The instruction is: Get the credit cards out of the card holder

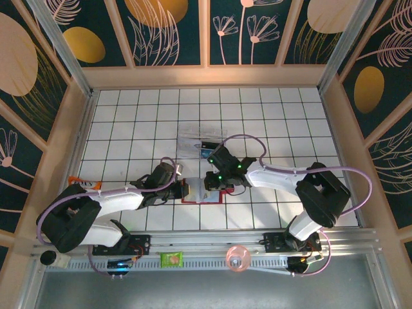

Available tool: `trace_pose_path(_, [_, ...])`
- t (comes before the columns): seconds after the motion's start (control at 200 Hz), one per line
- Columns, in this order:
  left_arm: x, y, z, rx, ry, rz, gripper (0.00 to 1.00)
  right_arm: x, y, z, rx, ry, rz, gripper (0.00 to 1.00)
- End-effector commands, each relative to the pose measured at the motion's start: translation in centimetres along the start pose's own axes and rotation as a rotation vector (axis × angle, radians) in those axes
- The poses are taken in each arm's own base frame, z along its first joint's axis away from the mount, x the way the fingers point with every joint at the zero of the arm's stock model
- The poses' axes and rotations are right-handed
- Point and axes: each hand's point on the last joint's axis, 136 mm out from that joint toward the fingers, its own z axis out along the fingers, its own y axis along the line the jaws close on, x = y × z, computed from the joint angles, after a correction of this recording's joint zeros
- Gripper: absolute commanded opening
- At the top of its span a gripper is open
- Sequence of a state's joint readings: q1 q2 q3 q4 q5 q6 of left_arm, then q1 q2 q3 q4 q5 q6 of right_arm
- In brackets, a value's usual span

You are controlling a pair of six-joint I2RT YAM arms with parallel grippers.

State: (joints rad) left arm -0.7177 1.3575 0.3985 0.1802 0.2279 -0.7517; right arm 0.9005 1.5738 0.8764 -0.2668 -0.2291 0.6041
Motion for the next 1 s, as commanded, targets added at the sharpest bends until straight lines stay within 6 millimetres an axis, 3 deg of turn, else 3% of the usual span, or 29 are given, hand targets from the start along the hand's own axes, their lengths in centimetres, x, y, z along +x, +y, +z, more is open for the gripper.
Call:
trace_pose_path(0.0, [1.1,1.5,0.4,-0.056,0.046,0.001,0.0,0.3,0.1,0.7,-0.005,0.005,-0.017,0.17])
trace_pose_path(0.18, [1.1,1.5,0.4,-0.054,0.047,0.003,0.0,0.1,0.0,1.1,-0.007,-0.001,-0.019,0.18])
trace_pose_path(0.295, [1.2,1.6,0.3,-0.06,0.046,0.001,0.0,-0.1,-0.3,0.8,0.012,-0.022,-0.027,0.04])
trace_pose_path(0.47, [0.9,1.4,0.3,-0.059,0.038,0.0,0.0,-1.4,0.3,-2.3,0.019,-0.113,-0.141,0.0])
trace_pose_path(0.651, [0.1,0.7,-0.1,-0.044,0.015,0.008,0.0,-2.5,3.2,-5.9,-0.019,-0.21,-0.36,0.0])
trace_pose_path(0.876, [-2.2,-0.7,-2.1,-0.036,-0.062,0.021,0.24,-6.1,5.2,-9.9,0.095,-0.352,-0.642,0.0])
trace_pose_path(0.996, [-3.5,-1.1,-4.0,-0.044,-0.125,0.014,0.46,-7.7,6.4,-11.4,0.117,-0.374,-0.783,0.0])
